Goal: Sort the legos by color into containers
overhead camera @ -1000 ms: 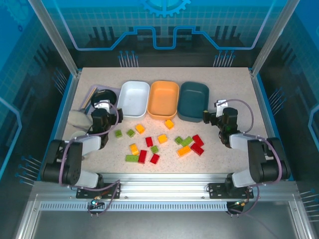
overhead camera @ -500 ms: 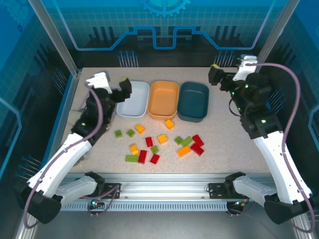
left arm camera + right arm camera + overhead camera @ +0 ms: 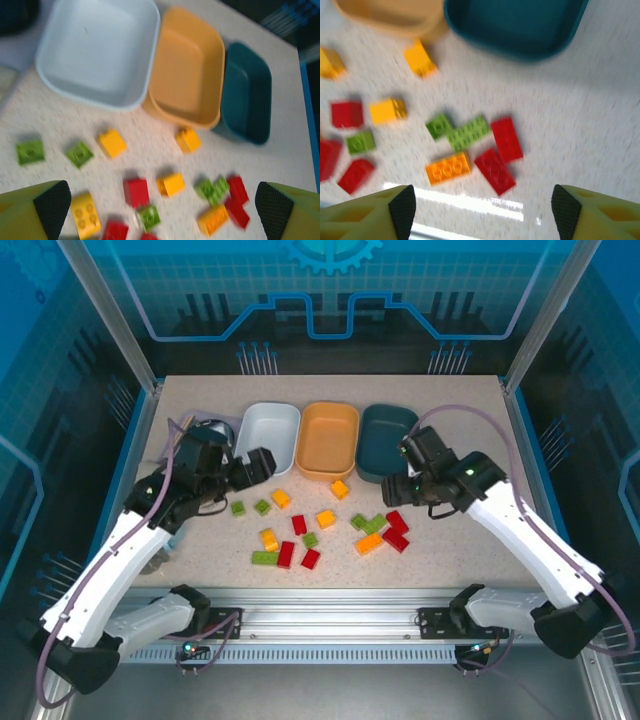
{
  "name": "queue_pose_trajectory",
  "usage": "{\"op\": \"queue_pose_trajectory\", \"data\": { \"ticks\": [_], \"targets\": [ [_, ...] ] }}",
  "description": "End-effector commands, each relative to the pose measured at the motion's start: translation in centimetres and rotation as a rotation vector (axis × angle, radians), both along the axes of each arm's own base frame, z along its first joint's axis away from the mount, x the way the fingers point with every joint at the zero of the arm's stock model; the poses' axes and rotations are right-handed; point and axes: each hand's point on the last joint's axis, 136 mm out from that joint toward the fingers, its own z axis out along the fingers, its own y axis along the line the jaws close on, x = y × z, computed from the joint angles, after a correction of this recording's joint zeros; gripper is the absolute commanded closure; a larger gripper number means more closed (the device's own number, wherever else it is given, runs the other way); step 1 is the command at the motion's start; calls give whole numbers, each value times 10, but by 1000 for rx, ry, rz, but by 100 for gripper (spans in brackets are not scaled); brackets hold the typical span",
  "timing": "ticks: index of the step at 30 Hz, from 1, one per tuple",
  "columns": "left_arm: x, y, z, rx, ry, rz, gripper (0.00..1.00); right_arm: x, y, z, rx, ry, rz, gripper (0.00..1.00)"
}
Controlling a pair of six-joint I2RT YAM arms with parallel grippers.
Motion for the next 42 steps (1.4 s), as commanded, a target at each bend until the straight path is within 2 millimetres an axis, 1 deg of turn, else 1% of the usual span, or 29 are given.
{"op": "queue_pose_trajectory", "data": {
  "ticks": [1, 4, 7, 10, 14, 18, 24, 29, 33, 36, 38, 42],
  "targets": [
    [-42, -26, -34, -94, 161, -117, 1, -26, 1, -43, -31, 188, 25, 28],
    [-57, -40, -49, -115, 186, -141, 1, -23, 3, -67, -19, 238, 51, 29],
    [-65, -54, -55, -124, 182, -173, 1, -19, -4, -92, -27, 298, 40, 31],
    [-69, -64, -62, -120, 189, -198, 2, -11, -8, -112, -24, 322, 36, 33],
    [-72, -71, -67, -113, 201, -202, 2, 2, -10, -127, -16, 351, 28, 34],
    [-72, -76, -69, -116, 201, -201, 2, 16, -11, -136, -6, 358, 28, 36],
    [-70, -79, -69, -109, 199, -196, 2, 20, -10, -156, -34, 409, 47, 36],
    [-70, -79, -68, -114, 198, -189, 2, 23, -15, -163, -35, 421, 32, 35],
    [-70, -80, -69, -118, 197, -187, 2, 26, -20, -168, -40, 431, 15, 39],
    [-70, -81, -68, -121, 196, -187, 2, 27, -19, -171, -33, 436, 20, 41],
    [-70, -82, -68, -118, 197, -190, 2, 28, -18, -170, -27, 427, 18, 41],
    [-70, -83, -69, -112, 200, -194, 2, 33, -14, -159, -4, 390, 18, 39]
  ]
}}
